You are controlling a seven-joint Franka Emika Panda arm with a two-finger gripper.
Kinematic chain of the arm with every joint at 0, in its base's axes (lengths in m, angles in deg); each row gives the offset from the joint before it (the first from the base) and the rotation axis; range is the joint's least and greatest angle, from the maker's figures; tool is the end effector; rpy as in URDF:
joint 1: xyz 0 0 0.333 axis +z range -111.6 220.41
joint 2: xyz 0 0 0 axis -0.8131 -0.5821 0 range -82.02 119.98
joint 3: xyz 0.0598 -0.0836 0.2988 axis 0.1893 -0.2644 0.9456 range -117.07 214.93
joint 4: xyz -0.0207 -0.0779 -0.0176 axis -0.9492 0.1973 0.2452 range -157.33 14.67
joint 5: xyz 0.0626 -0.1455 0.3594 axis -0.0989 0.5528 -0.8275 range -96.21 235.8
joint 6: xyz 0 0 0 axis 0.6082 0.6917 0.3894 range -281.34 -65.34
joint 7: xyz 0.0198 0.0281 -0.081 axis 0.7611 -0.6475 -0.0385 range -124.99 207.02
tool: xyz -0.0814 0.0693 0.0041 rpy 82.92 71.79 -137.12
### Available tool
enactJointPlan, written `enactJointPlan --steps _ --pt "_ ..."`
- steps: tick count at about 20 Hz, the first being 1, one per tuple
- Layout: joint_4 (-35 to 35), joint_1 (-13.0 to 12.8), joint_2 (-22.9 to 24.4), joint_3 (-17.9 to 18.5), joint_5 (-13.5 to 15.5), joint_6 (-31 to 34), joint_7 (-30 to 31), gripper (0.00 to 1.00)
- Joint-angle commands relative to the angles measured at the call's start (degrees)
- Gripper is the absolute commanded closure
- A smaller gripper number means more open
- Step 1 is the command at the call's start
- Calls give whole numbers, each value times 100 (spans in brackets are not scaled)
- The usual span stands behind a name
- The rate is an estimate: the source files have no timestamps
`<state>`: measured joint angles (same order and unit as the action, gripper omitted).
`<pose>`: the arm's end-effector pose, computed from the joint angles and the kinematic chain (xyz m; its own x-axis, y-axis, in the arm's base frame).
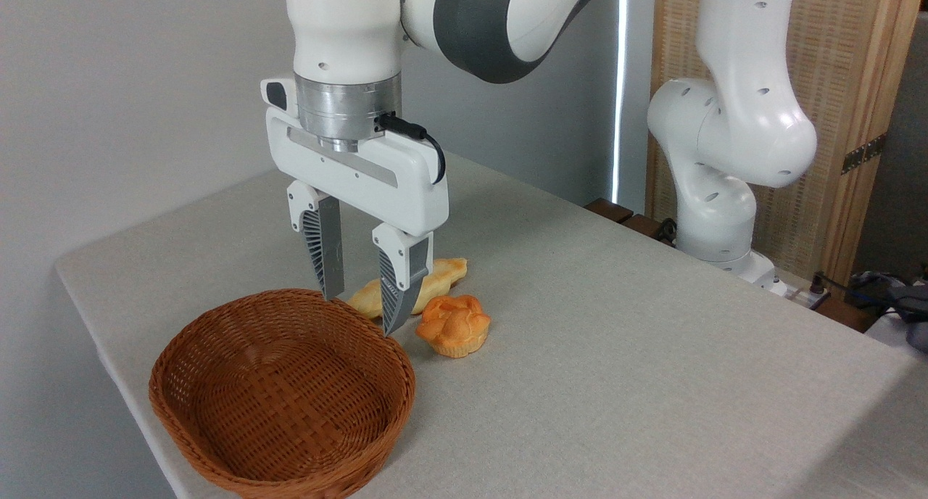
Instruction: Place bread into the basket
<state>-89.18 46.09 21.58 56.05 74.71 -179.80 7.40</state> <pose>0.5626 -0.0161 0.5377 0.8253 -0.5397 0.1661 -0.5466 -0.8374 -0.0045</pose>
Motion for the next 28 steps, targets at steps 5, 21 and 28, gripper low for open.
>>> enactJointPlan --steps 5,21,28 --pt "-8 -13 3 -18 45 -28 -110 0" --pt "-183 -118 -15 -299 54 253 -145 0" --pt "-1166 -136 617 -404 -8 377 -776 0"
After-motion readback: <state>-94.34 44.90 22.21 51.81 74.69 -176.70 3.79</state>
